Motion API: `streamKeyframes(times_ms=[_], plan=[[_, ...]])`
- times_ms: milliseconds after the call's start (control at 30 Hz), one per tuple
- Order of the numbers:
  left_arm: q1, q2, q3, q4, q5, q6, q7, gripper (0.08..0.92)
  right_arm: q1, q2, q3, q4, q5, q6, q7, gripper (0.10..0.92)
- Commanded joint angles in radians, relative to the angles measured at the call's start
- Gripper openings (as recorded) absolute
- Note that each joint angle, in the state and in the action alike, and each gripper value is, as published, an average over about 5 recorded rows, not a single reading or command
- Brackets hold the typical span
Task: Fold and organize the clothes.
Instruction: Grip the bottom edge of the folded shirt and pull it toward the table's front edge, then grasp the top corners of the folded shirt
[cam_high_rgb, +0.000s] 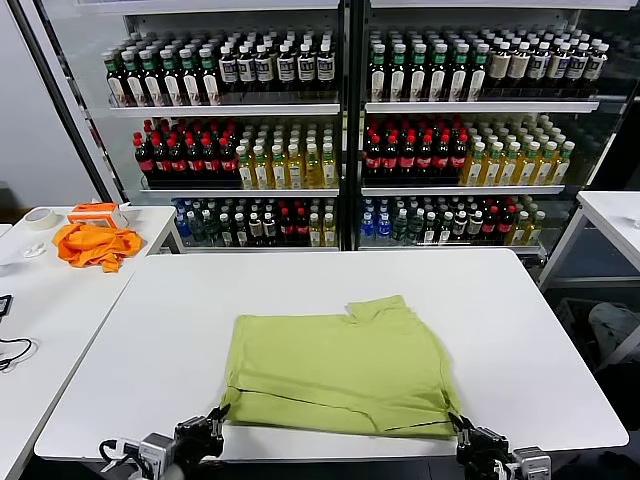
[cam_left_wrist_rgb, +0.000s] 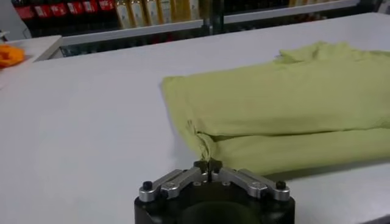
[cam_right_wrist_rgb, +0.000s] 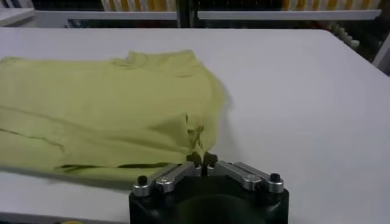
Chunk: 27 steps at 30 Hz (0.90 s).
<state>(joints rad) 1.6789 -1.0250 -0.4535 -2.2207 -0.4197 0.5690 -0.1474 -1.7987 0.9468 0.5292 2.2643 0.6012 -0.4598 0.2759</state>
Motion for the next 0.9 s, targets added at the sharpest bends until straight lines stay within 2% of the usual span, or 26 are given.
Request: streamKeyframes(times_ms=[33,267,433,700,800,900], plan=[[0.079,-0.011,-0.033,-0.063,0.059,-0.001,0.001,0.119,-0.033,0.001,0.009,0.041,-0.025,-0.001,-0.005,0.205],[0.036,-0.004,-0.048,-0.114,0.034,-0.006,0.0,0.314,-0.04,0.001,0.069,0.155,0.041,-0.038,0.007,0.404],[-0.083,0.032,-0.053,-0.096,-0.032,-0.036,0.013,0.452,0.09,-0.03,0.124,0.17,0.143,-0.067,0.016,0.552],[-0.367,0.08,0.033,0.138,-0.131,-0.057,0.024,0.686,0.56,-0.028,-0.116,-0.069,0.177,-0.113,0.112,0.776],[-0.447,0.085,0.064,0.206,-0.155,-0.053,0.024,0.768,0.694,0.008,-0.229,-0.169,0.174,-0.117,0.146,0.815],[-0.506,0.082,0.099,0.266,-0.158,-0.054,0.025,0.813,0.814,0.062,-0.313,-0.281,0.155,-0.117,0.173,0.822]])
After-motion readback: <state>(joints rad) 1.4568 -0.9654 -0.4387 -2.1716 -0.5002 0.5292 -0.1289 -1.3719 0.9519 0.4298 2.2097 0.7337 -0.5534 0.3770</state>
